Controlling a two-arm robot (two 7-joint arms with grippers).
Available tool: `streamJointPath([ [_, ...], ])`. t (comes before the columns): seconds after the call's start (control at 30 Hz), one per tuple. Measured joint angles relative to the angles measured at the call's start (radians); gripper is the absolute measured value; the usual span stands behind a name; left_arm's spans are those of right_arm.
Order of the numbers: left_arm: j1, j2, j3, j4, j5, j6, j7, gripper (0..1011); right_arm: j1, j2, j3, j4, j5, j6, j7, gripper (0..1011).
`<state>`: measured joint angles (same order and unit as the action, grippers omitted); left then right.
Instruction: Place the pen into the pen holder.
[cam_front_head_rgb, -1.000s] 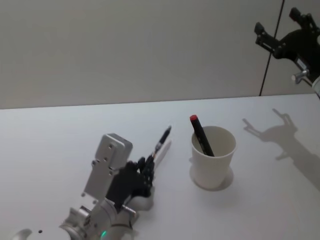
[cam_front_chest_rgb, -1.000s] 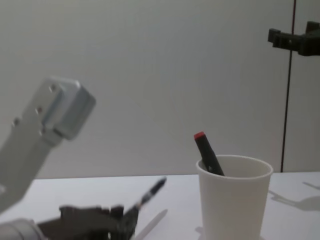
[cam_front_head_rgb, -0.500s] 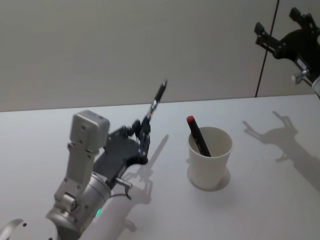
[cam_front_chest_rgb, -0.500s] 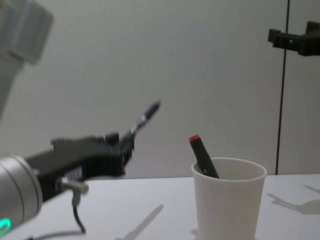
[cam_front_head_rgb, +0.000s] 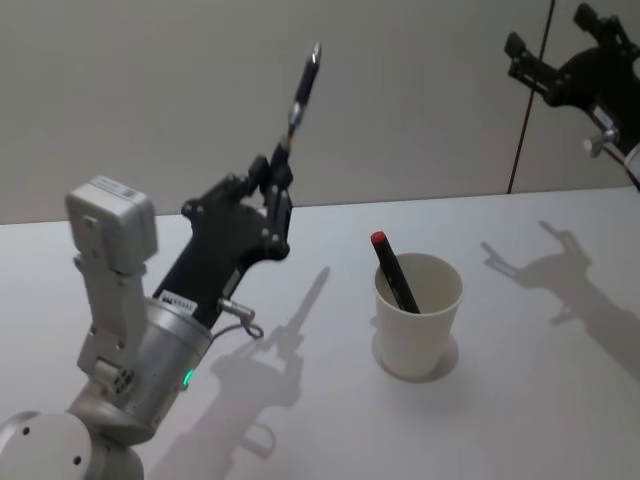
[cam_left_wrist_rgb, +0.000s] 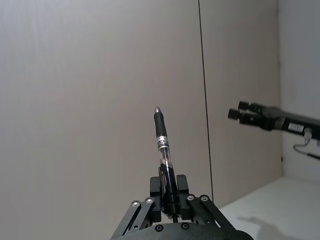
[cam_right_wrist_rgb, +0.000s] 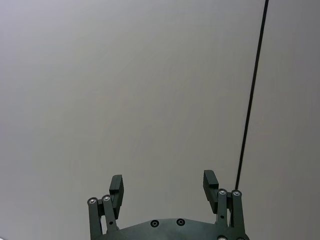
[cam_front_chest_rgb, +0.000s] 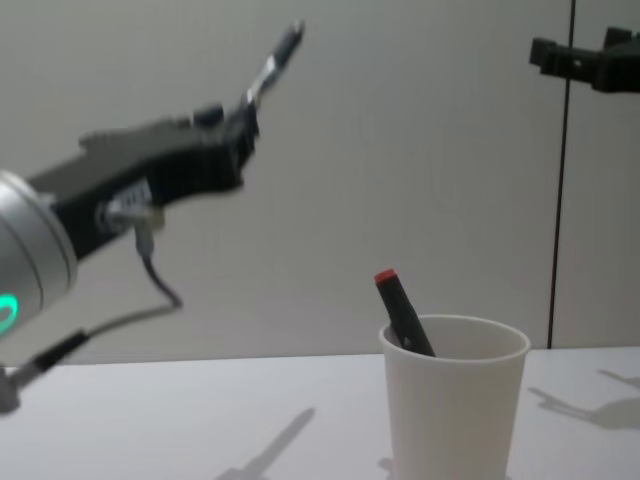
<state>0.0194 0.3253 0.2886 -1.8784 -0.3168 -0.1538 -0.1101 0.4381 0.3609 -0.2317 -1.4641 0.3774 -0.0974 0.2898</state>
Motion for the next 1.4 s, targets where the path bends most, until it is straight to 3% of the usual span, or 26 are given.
streamJointPath([
  [0.77, -0.114, -0.094, -0.020, 0.031, -0.126, -0.295, -0.128, 194, 0.042, -0.015, 0.008, -0.014, 0.225, 0.051, 0.211, 1001],
  [1.07, -0.121, -0.101, -0.023, 0.042, -0.117, -0.316, -0.147, 194, 0.024, -0.021, -0.003, -0.048, 0.282, 0.091, 0.205, 1001],
  [1.4, -0.113, -0.090, -0.024, 0.056, -0.043, -0.290, -0.165, 194, 0.017, -0.042, -0.022, -0.076, 0.361, 0.133, 0.229, 1001],
])
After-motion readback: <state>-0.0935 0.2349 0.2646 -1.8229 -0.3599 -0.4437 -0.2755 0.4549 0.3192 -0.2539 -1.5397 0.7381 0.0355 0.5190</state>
